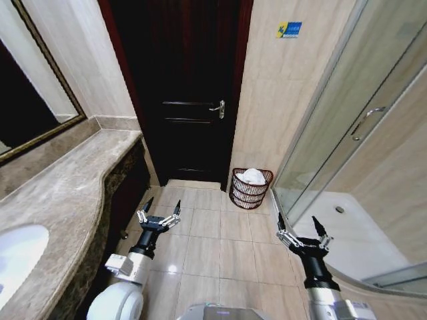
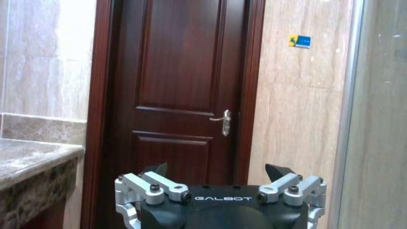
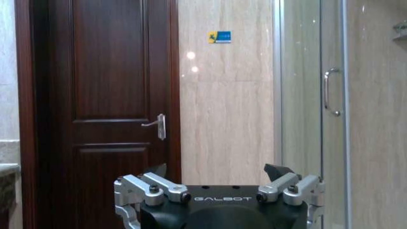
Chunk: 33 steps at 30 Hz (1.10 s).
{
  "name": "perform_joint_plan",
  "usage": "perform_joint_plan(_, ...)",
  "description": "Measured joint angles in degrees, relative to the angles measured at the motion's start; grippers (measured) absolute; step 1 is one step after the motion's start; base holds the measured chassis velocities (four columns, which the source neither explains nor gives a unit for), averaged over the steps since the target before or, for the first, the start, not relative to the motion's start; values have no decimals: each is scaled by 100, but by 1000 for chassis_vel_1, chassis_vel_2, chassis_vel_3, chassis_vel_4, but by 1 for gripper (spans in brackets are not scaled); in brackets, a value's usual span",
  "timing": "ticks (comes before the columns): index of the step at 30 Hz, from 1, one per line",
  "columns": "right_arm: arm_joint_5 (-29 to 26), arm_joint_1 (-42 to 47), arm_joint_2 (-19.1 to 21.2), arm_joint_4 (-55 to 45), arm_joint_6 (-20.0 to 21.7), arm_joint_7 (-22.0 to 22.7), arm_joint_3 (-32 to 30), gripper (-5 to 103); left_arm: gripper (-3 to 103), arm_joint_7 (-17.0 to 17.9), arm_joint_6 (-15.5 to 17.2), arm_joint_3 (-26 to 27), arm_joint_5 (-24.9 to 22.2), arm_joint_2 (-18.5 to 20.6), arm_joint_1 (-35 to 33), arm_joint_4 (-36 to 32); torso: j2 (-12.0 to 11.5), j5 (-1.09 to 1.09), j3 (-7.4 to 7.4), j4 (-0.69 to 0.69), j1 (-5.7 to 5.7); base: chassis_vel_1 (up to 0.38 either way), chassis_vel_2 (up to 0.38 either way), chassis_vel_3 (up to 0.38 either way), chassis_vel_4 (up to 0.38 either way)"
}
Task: Discard the used towel into the hamper.
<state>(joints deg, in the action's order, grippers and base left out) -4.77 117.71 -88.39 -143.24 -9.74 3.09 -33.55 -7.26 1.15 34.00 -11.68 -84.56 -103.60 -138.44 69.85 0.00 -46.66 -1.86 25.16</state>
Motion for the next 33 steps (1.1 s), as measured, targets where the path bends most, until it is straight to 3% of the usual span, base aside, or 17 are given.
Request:
perform_joint_plan(8, 0, 1, 0, 0, 0, 0, 0, 100, 100, 0, 0, 1, 0, 0, -2, 0, 4, 0, 3, -1, -8, 142, -132, -139, 137)
perform_joint_plan(33, 0, 0, 0, 0, 0, 0, 0, 100, 100, 0, 0, 0, 0, 0, 0, 0, 0, 0, 0, 0, -1, -8, 4, 12, -7)
